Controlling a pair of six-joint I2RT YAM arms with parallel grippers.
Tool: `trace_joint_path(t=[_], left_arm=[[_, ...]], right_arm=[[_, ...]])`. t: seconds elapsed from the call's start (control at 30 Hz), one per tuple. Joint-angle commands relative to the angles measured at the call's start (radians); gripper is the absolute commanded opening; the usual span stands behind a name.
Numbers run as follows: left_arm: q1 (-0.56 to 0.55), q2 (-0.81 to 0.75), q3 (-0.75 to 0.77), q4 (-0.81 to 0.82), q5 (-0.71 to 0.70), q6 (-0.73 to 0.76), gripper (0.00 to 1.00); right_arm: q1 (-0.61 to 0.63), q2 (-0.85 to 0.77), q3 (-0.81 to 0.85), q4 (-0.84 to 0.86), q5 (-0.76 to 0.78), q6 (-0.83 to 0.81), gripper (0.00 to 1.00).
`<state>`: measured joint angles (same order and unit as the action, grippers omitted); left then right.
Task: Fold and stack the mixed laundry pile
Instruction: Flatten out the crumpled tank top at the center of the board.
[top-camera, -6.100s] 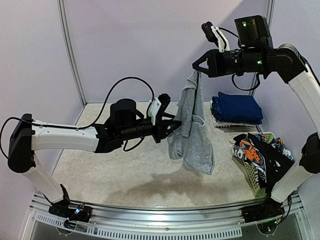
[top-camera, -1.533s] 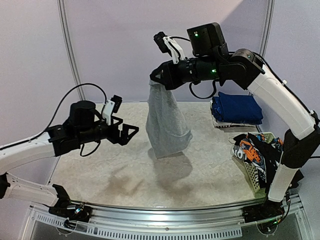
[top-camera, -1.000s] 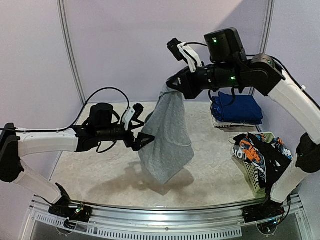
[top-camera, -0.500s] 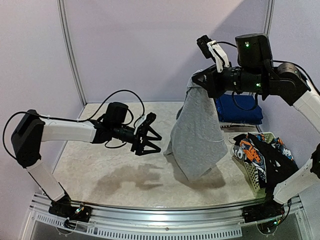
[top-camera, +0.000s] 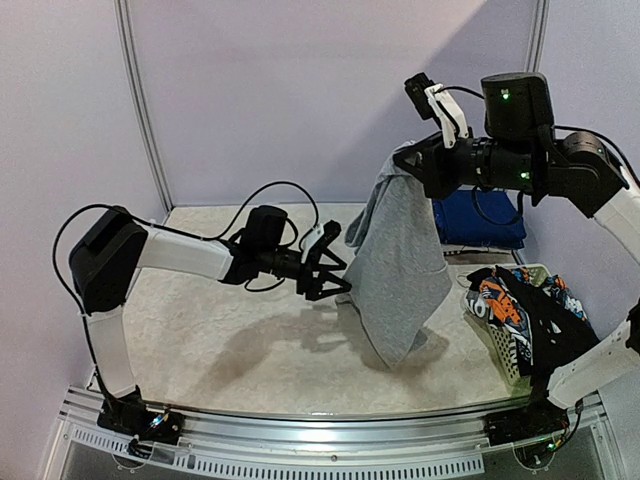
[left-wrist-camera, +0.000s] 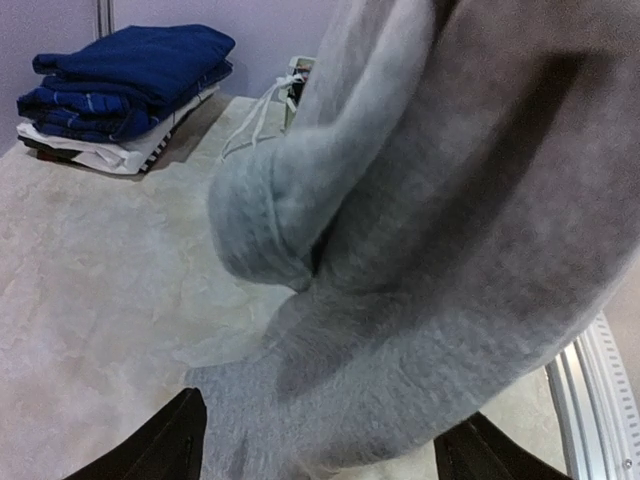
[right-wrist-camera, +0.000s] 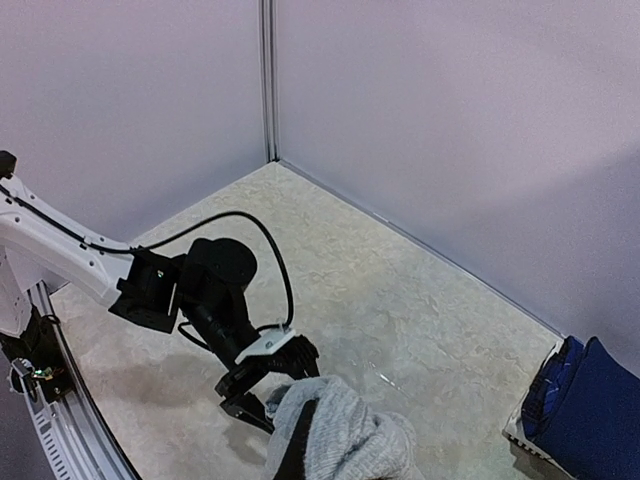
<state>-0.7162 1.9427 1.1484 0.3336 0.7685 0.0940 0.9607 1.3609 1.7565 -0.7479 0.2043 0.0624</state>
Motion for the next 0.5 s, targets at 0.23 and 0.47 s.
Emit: trace_joint_path(t=[0.23, 0.47], left_arm=[[-0.032, -0.037, 0.040, -0.126, -0.339, 0.018, 0.00], [0.040, -0.151, 0.270, -0.517, -0.882, 0.041, 0.00]], right_arm=[[-0.156, 0.007, 0.027, 0.002, 0.154, 0.124, 0.00], [-0.413, 0.163, 0.136, 0.064, -0.127, 0.254, 0.00]])
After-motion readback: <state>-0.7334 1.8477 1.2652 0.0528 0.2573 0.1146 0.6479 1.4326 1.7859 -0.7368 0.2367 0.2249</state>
